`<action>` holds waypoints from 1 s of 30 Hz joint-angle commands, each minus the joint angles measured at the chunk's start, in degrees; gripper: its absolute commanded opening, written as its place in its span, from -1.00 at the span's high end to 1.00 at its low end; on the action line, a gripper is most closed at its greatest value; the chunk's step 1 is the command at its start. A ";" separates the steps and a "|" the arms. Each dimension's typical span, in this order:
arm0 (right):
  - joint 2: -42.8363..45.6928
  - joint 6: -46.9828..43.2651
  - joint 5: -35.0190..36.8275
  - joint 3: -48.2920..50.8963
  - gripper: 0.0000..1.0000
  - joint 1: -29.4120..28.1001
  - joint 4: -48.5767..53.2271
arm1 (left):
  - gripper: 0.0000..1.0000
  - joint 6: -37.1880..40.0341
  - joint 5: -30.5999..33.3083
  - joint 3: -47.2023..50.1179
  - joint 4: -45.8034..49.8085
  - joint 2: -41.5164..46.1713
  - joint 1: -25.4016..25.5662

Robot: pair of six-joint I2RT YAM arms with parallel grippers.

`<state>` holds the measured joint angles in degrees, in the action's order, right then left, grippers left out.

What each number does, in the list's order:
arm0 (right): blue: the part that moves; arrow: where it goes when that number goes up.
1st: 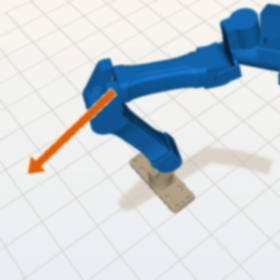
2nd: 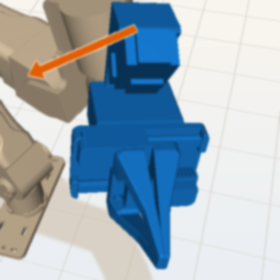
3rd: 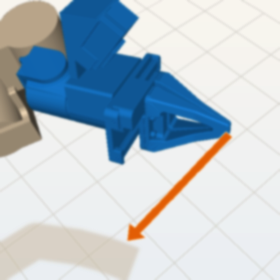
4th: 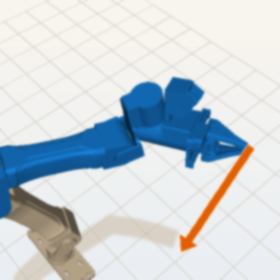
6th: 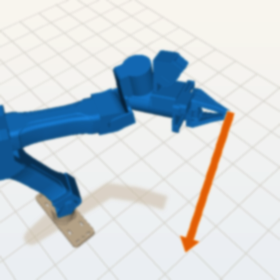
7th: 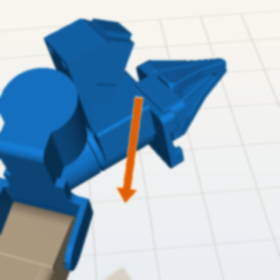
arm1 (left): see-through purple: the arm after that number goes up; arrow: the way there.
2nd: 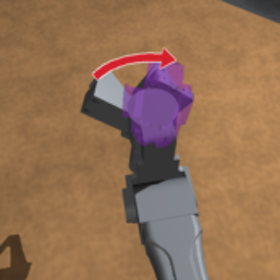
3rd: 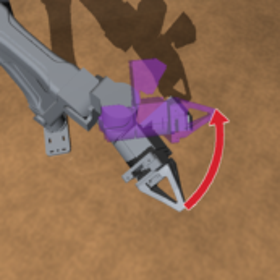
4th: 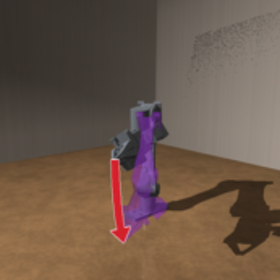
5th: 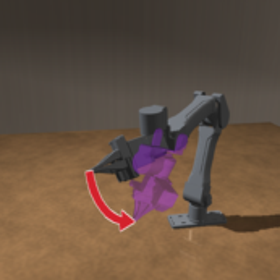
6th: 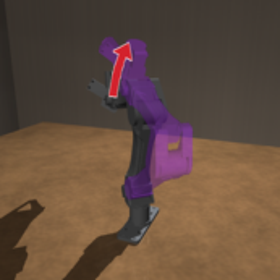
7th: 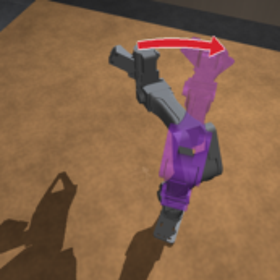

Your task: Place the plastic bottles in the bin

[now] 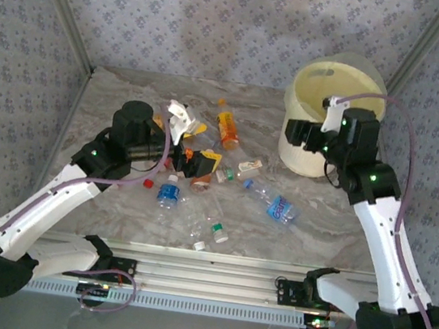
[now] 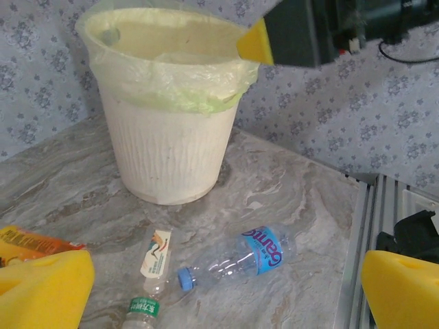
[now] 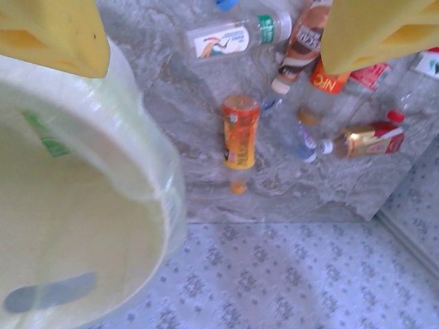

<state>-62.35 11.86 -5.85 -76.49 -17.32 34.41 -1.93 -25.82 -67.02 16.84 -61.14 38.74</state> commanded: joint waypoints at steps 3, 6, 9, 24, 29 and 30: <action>5.72 2.94 4.72 6.94 -0.66 -5.97 -0.75 | -0.99 0.69 4.75 -2.49 8.95 3.21 0.70; 8.04 4.93 5.58 11.44 -0.66 -8.97 -0.24 | -0.99 0.61 6.73 -4.43 15.91 3.49 0.99; 9.68 6.45 6.15 14.63 -0.66 -11.53 -0.23 | -0.99 0.73 7.33 -4.64 23.19 4.02 1.06; 4.81 14.80 16.15 22.48 -0.63 -30.67 -2.46 | -0.99 -2.64 13.17 14.02 19.58 19.94 1.07; -1.88 18.04 17.01 22.16 -0.56 -35.15 -3.19 | -0.99 -2.50 14.09 14.56 19.72 21.25 1.06; -3.42 18.50 16.20 22.07 -0.55 -35.85 -3.89 | -0.99 -2.46 14.18 14.64 19.81 21.32 1.09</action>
<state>-63.18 26.92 8.88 -54.78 -51.81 31.99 -3.73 -12.86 -52.53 38.70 -40.53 39.46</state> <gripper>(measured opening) 0.778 0.995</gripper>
